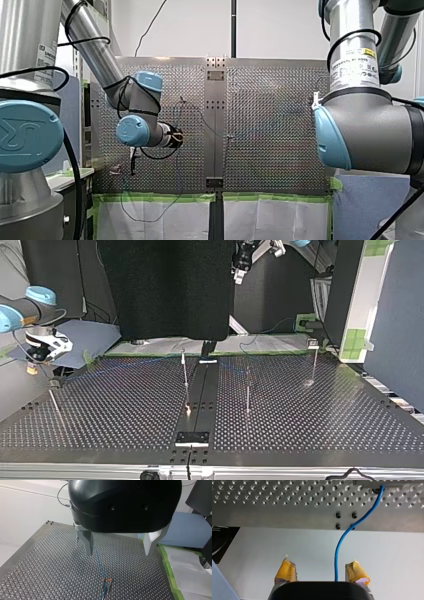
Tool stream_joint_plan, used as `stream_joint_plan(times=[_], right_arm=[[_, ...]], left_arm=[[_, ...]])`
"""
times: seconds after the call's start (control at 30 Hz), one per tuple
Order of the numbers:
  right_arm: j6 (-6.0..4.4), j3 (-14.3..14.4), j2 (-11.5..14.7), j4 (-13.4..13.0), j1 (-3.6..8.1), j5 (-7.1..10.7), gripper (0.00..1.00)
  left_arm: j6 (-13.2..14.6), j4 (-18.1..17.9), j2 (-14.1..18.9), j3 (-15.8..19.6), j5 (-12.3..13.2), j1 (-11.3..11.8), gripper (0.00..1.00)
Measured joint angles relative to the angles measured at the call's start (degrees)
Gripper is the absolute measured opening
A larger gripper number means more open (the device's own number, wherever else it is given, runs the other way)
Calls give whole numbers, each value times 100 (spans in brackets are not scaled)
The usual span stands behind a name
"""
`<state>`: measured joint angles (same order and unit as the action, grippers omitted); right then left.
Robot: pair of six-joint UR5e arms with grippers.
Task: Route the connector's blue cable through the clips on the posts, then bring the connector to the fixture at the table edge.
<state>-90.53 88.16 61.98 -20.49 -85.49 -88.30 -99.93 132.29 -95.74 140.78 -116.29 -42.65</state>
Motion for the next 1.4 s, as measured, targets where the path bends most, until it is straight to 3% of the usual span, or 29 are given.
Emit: stream_joint_plan(times=[0.2, 0.33, 0.53, 0.73, 0.87, 1.07, 1.27, 1.4], right_arm=[[-148, 321, 269, -309, -92, -325, 100], [-117, 497, 442, -485, -209, -501, 100], [-65, 804, 612, -720, -502, -810, 100], [69, 963, 636, -682, -787, -1095, 100], [200, 977, 669, -643, -977, -1284, 100], [308, 980, 726, -545, -1274, -1582, 100], [398, 1030, 732, -278, -1585, -1893, 100], [416, 1172, 733, -256, -1776, -2084, 100]], left_arm=[[-10, -13, 0, 0, -2, 0, 100], [-16, -20, 0, 0, -2, 0, 100], [-18, -8, 0, 2, -2, 0, 100], [-18, -3, 0, 4, -2, 0, 100], [-18, -7, 1, 6, -2, 0, 100], [-42, -18, 1, 6, -27, 0, 100], [-221, -12, 1, 3, -217, 1, 100], [-358, -29, 1, 3, -397, 2, 100]])
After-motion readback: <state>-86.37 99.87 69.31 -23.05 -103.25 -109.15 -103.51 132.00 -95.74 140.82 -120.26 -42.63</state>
